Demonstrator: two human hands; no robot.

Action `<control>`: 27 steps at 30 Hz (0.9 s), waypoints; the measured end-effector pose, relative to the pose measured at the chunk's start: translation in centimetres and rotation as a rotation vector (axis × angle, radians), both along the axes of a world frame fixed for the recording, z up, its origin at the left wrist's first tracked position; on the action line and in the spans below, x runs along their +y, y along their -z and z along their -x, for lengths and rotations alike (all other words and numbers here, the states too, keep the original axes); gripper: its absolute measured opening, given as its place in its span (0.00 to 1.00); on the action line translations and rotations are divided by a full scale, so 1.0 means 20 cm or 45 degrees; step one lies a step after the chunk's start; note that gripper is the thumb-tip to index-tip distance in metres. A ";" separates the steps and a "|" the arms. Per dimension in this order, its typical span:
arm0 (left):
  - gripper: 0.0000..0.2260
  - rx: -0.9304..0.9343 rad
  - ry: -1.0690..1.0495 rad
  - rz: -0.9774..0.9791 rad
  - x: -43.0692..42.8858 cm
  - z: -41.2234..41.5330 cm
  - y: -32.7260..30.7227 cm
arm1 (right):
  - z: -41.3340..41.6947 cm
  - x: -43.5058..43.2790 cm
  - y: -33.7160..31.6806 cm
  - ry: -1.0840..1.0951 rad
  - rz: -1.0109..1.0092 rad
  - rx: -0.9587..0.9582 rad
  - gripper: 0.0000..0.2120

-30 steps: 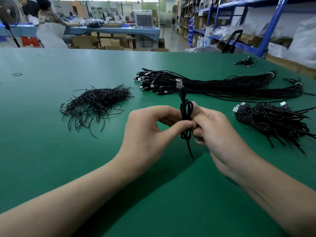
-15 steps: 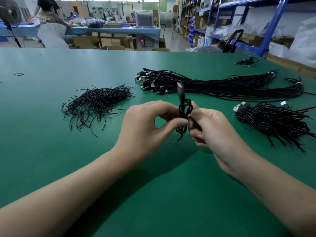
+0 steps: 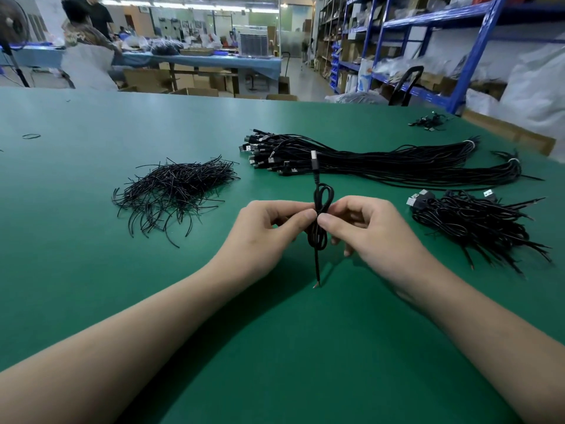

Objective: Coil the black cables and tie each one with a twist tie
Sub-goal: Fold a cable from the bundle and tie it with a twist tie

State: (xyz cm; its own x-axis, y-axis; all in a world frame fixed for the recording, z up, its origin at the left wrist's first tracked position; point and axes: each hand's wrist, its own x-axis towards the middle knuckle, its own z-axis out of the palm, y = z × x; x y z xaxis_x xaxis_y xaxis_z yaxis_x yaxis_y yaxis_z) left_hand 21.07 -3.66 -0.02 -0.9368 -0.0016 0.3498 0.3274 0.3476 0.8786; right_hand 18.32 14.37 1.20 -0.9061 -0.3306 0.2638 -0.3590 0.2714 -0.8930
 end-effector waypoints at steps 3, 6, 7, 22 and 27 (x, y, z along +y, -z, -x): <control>0.11 0.103 0.013 0.255 0.01 -0.01 0.00 | 0.02 0.02 -0.04 0.103 -0.052 0.034 0.06; 0.10 0.195 -0.134 0.428 -0.03 0.00 -0.02 | 0.09 0.12 -0.16 0.404 -0.303 0.286 0.07; 0.10 0.196 -0.213 0.447 -0.06 0.01 -0.03 | 0.12 0.18 -0.21 0.504 -0.469 0.372 0.07; 0.11 -0.022 -0.619 1.101 -0.28 0.11 0.02 | 0.58 0.97 -0.27 0.911 -1.899 0.082 0.23; 0.14 0.005 -0.630 1.125 -0.31 0.14 0.03 | 0.51 0.85 -0.34 0.894 -1.892 0.187 0.17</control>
State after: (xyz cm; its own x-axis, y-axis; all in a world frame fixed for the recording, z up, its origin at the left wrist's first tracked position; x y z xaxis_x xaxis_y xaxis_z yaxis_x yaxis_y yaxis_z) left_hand 18.36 -9.91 -0.56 -0.8999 -0.1282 0.4167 -0.0268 0.9703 0.2406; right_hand 8.14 31.38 8.10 -0.9758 0.0818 0.2027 0.1430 0.9403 0.3089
